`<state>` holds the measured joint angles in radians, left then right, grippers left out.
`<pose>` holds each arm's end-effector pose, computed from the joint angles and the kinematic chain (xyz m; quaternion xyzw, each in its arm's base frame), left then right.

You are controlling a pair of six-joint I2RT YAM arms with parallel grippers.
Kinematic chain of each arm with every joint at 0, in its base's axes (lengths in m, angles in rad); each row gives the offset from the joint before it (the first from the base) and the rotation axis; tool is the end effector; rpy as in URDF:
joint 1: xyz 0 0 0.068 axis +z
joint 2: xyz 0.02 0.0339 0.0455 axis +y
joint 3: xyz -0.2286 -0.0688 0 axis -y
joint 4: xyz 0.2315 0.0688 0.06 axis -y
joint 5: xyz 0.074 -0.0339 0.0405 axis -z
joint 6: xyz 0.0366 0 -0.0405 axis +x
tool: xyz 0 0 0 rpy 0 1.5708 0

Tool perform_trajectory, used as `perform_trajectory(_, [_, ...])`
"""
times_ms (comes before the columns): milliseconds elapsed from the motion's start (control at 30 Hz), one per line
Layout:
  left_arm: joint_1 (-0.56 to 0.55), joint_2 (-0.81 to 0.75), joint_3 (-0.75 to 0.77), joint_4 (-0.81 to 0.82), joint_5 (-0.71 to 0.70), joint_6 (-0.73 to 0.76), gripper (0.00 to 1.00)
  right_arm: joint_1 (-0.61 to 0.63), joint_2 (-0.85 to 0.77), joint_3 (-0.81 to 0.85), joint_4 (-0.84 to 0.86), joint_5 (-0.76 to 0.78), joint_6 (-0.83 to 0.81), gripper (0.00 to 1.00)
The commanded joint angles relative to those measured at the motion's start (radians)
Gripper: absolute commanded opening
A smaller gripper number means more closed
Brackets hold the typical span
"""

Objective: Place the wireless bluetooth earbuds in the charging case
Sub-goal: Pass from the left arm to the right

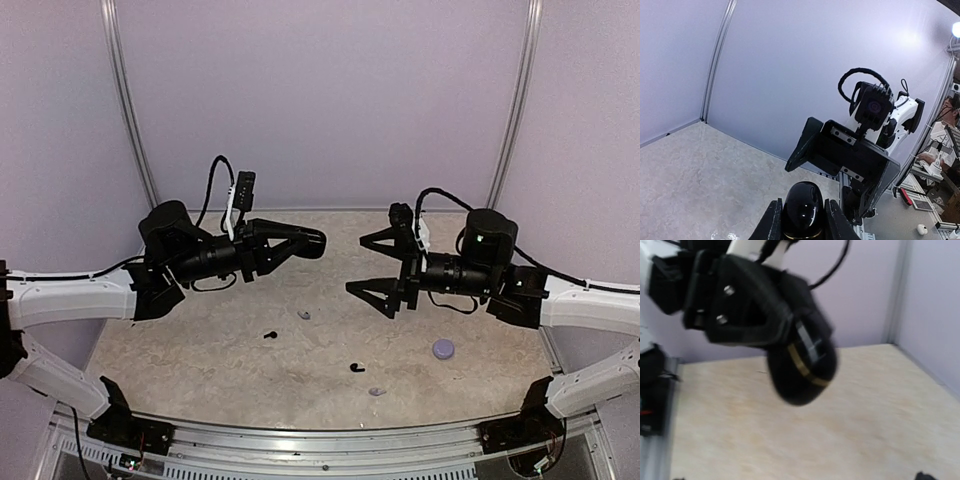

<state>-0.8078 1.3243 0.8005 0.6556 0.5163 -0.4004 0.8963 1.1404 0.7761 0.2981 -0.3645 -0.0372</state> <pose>0.1940 -0.2290 0.2853 0.3169 0.5852 -0.5515 0.5029 0.1586 0.2192 0.2877 -0.4337 0.5855 0.4002 0.5558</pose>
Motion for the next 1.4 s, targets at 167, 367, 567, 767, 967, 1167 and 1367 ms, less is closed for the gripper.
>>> perform_trajectory(167, [-0.087, -0.055, -0.043, 0.136, -0.06, 0.104, 0.14, -0.006, 0.134, 0.05, 0.244, -0.303, 0.201, 0.92])
perform_trajectory(367, [-0.134, -0.058, -0.07, 0.21, -0.098, 0.127, 0.14, -0.005, 0.211, 0.038, 0.451, -0.404, 0.346, 0.74])
perform_trajectory(567, [-0.158, -0.05, -0.088, 0.265, -0.132, 0.126, 0.14, 0.004, 0.251, 0.037, 0.548, -0.41, 0.403, 0.57])
perform_trajectory(767, [-0.166, -0.038, -0.092, 0.297, -0.147, 0.117, 0.14, 0.021, 0.264, 0.05, 0.55, -0.372, 0.385, 0.52])
perform_trajectory(967, [-0.171, -0.023, -0.095, 0.323, -0.16, 0.106, 0.14, 0.031, 0.283, 0.065, 0.579, -0.358, 0.387, 0.49])
perform_trajectory(1167, [-0.175, -0.005, -0.095, 0.343, -0.156, 0.094, 0.14, 0.042, 0.315, 0.092, 0.593, -0.358, 0.383, 0.49])
perform_trajectory(1367, [-0.177, -0.001, -0.102, 0.357, -0.167, 0.097, 0.14, 0.044, 0.333, 0.101, 0.625, -0.368, 0.403, 0.42])
